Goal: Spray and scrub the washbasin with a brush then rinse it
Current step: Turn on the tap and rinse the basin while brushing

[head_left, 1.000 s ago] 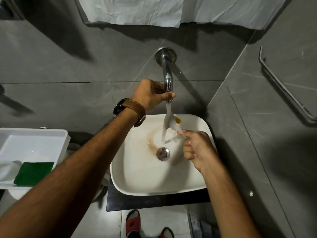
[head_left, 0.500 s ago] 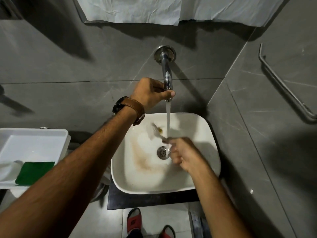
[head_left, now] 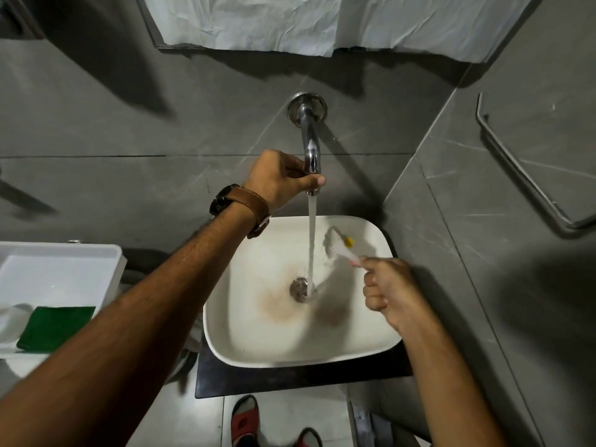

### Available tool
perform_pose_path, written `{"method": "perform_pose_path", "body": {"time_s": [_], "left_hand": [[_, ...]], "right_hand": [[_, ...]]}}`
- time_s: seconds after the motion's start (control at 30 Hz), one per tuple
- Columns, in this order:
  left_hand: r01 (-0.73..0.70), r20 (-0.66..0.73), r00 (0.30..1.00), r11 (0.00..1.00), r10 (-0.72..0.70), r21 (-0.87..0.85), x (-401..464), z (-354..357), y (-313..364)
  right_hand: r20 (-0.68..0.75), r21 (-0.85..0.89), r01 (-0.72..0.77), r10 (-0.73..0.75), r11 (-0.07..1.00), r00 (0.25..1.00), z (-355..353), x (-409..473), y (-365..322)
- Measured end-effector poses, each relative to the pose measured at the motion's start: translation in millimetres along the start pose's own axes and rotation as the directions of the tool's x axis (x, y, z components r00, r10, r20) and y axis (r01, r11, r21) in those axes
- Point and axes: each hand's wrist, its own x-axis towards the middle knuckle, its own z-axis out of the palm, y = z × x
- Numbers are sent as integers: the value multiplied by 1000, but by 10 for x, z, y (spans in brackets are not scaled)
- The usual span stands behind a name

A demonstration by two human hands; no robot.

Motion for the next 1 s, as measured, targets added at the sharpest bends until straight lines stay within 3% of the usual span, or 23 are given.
{"method": "perform_pose_path", "body": {"time_s": [0.1,0.2,0.27,0.6,0.93,1.0], "left_hand": [[2,-5,1000,1000,-2,-5,-4,4,-2],[0,-8,1000,1000,0,4,-17,11,5],[2,-8,1000,1000,-2,7,-13,18,4],[15,-1,1000,1000,-15,-2,-29,10,16],[6,-21,1000,999,-5,35,22,32,-52],[13,-30,999,999,-12,34,57,31,-72]], "right_hand": [[-52,-12,34,-35,999,998,-158,177,-85],[-233,-362,-30,-59,932,971,-263,343,61],[-283,-476,-71,-76,877,956,-291,386,193],[28,-247,-39,47,968,998,56,5,213],[88,-147,45,-32,988,996,89,-12,57],[74,-198,37,-23,979,997,76,70,190]]}}
